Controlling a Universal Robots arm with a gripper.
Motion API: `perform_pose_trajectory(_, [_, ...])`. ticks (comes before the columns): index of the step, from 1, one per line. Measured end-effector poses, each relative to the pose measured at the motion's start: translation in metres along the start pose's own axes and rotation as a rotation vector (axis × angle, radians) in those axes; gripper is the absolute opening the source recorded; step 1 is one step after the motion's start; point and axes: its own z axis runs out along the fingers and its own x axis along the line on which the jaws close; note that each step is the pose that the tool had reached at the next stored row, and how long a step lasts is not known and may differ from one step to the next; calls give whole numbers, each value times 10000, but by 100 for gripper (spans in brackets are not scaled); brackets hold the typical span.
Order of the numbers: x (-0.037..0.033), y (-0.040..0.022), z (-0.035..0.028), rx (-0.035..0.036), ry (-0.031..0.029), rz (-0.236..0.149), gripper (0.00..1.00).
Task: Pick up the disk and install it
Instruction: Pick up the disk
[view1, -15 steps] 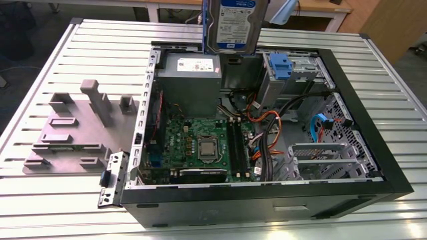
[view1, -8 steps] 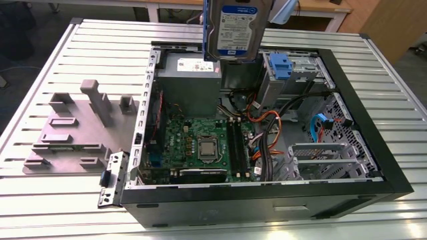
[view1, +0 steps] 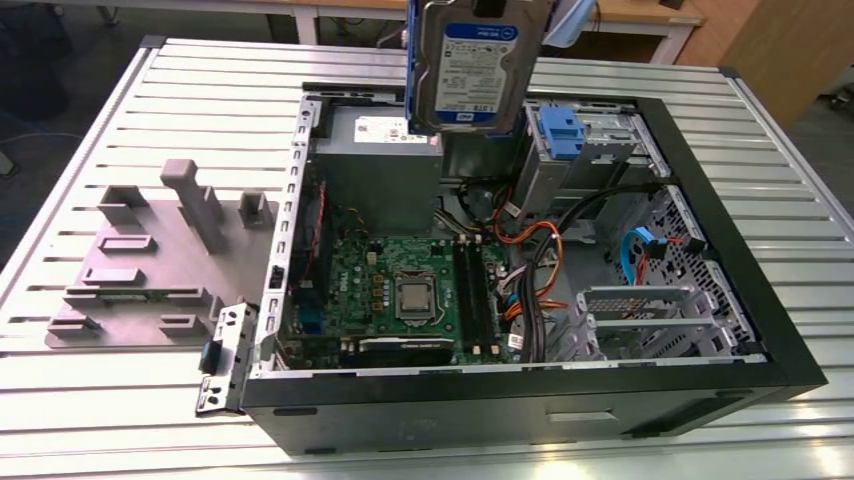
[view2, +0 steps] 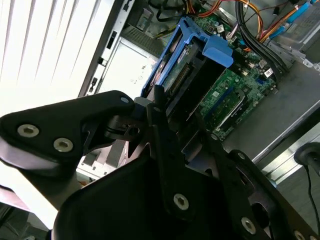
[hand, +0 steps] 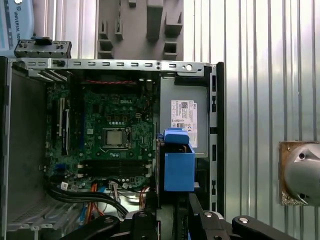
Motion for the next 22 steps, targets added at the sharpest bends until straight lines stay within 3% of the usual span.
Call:
perform_pose_trajectory(10, [210, -2, 5, 7, -5, 99, 35])
perform_pose_trajectory(22, [384, -3, 4, 37, -25, 567, 35])
